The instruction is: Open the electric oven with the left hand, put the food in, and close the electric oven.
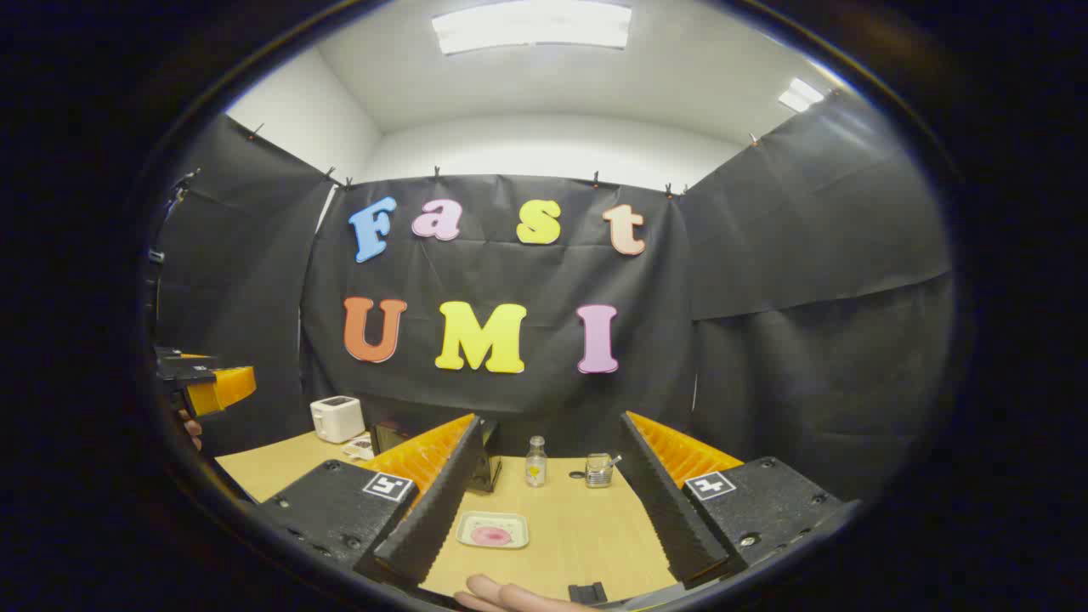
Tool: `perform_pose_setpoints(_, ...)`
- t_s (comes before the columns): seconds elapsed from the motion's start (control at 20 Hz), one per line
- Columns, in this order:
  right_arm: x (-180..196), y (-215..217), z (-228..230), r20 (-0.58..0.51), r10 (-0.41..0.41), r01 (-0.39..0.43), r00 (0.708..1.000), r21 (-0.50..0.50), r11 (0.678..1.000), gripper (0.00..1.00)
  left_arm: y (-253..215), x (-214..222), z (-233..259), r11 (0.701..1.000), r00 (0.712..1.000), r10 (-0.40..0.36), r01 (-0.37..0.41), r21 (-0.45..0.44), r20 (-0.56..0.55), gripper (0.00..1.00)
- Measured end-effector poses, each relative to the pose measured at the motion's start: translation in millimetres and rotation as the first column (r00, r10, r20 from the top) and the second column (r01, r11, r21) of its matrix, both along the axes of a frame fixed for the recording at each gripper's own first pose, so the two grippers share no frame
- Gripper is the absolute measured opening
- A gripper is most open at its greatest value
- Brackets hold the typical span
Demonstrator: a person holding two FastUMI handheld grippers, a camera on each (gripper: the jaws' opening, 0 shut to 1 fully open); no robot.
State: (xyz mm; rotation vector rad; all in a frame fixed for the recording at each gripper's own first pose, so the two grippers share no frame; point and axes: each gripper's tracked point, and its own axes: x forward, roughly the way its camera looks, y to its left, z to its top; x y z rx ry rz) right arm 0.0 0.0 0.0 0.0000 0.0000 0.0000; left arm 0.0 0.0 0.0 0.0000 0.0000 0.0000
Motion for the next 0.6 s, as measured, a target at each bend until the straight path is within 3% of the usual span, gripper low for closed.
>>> perform_pose_setpoints(0.6, 39.1, 9.8, -24.3, -0.018, 0.052, -0.051, 0.998, 0.043, 0.998, 1.00, -19.2, 40.9, -23.3, 0.999, 1.000, -0.014, 0.015, 0.044, -0.016, 0.95)
